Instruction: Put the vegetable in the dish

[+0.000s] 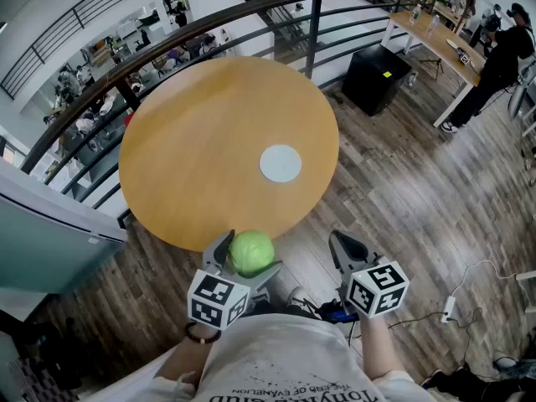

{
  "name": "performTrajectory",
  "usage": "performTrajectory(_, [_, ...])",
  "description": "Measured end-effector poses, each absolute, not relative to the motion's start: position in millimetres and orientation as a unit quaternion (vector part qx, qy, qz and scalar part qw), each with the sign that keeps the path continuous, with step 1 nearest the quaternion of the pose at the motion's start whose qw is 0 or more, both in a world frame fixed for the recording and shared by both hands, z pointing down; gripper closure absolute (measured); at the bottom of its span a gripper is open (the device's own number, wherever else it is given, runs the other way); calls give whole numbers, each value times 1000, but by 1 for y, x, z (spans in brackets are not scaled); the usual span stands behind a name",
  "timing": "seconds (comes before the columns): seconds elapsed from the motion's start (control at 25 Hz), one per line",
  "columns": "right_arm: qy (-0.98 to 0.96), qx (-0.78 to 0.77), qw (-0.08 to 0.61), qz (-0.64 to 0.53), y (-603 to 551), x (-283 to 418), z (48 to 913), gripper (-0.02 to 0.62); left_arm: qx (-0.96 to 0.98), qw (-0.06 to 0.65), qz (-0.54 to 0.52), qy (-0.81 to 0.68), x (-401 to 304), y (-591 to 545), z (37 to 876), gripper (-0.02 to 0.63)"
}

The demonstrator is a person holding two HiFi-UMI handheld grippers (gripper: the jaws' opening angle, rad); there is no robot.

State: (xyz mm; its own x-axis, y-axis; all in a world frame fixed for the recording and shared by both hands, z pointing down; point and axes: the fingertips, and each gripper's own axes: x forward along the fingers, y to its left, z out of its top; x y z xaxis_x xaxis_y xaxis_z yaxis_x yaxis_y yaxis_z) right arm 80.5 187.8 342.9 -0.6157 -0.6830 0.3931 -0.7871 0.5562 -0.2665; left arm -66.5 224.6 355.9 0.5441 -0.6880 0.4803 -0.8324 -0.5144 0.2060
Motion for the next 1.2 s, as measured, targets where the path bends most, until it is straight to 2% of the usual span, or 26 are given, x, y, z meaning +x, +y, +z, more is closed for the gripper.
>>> performTrajectory(0.48, [-872,423,128,211,195,77,348,571,856,209,174,-439,-72,228,360,100])
performTrajectory(1.2, [-849,481,92,202,193,65,334,571,872,202,168,-413,-103,233,362,100])
